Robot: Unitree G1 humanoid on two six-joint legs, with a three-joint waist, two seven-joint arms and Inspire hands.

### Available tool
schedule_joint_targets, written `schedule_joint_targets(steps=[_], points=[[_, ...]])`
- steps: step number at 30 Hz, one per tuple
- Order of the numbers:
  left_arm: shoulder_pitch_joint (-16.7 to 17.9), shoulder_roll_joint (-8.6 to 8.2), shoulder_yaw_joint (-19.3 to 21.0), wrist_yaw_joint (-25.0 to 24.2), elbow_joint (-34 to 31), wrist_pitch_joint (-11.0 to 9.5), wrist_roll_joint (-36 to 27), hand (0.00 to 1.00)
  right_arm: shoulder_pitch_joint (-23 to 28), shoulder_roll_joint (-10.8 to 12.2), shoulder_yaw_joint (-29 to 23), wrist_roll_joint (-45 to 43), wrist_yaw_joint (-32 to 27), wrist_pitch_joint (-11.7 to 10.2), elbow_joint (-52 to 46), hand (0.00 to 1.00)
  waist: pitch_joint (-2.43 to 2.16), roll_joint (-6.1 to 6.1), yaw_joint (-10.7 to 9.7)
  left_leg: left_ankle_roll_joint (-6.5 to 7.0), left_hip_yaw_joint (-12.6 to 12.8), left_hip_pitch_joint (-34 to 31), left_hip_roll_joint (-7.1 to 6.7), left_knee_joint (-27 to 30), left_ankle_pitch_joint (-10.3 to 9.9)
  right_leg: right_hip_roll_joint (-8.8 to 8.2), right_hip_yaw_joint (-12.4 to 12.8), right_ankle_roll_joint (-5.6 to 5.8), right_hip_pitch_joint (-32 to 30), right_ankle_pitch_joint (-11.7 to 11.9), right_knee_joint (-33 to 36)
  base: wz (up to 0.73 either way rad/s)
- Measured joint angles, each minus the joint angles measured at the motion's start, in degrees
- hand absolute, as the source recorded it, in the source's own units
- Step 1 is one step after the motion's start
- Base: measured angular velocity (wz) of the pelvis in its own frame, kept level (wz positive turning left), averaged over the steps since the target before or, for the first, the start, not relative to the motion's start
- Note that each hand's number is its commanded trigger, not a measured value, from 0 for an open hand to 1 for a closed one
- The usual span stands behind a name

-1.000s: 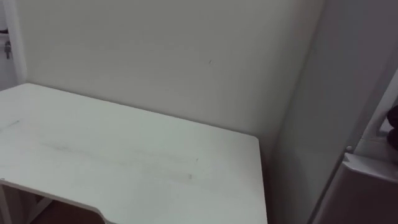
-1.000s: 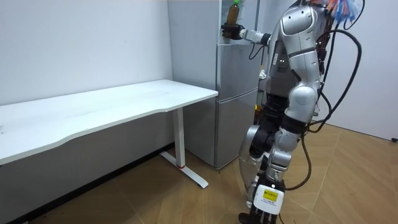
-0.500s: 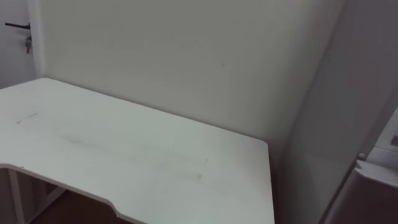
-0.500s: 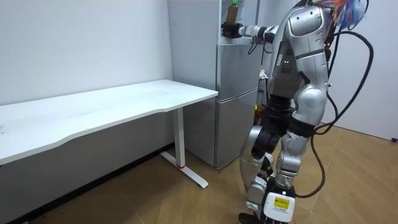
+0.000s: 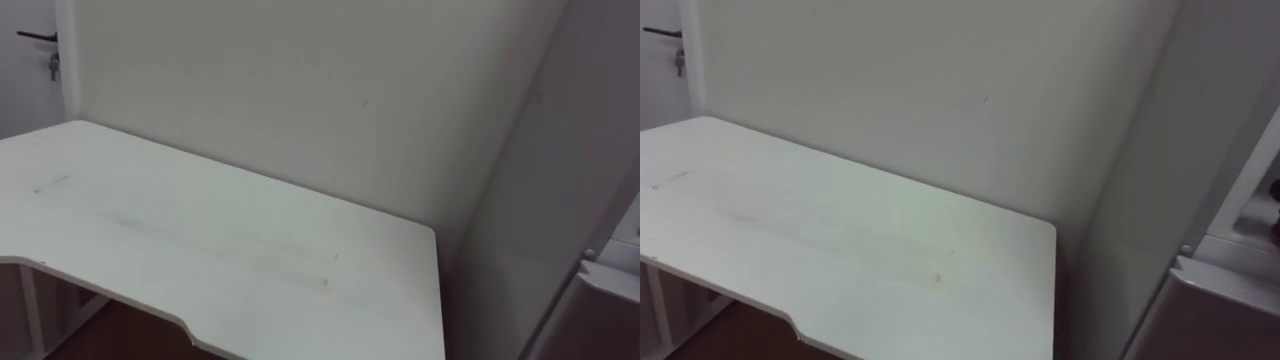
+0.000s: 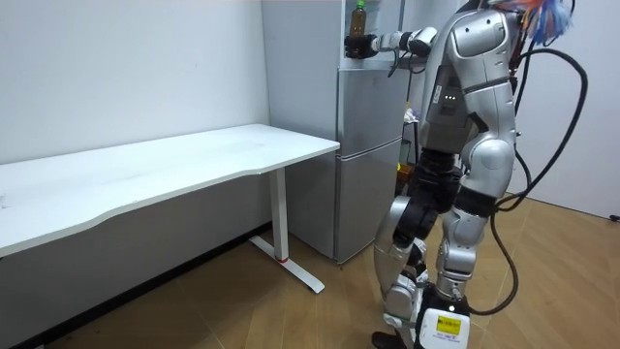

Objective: Put the bottle in the upper fridge

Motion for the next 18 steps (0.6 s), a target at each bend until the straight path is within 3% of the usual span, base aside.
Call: schedule_joint_targets(steps=[4, 8, 18], points=[[-0.03, 0.10, 0.04, 0.01, -0.49, -0.01, 0.02, 0.00, -0.52, -0.79, 0.03, -0.36, -0.35, 0.30, 0.25, 0.00, -0.01, 0.65, -0.19, -0.15, -1.15, -0.58, -0.02, 0.92, -0.26, 0.03, -0.05, 0.01, 0.20, -0.01, 0.13, 0.13], [0.20, 0.15, 0.04, 0.09, -0.74, 0.08, 0.23, 0.00, -1.88, -1.36, 0.05, -0.48, -0.81, 0.32, 0.32, 0.00, 0.39, 1.79, 0.17, -0.15, -1.42, -0.67, -0.04, 1.24, -0.30, 0.02, -0.08, 0.02, 0.08, -0.02, 0.09, 0.05], [0.30, 0.33, 0.04, -0.60, -0.54, 0.26, 0.41, 0.00, -2.12, -1.90, 0.02, -0.31, -0.36, 0.38, 1.33, 0.00, 0.54, 1.50, 1.44, -0.27, -1.40, -0.75, 0.12, 1.34, -0.19, 0.01, -1.33, 0.02, 0.09, -0.17, 0.06, 0.00]])
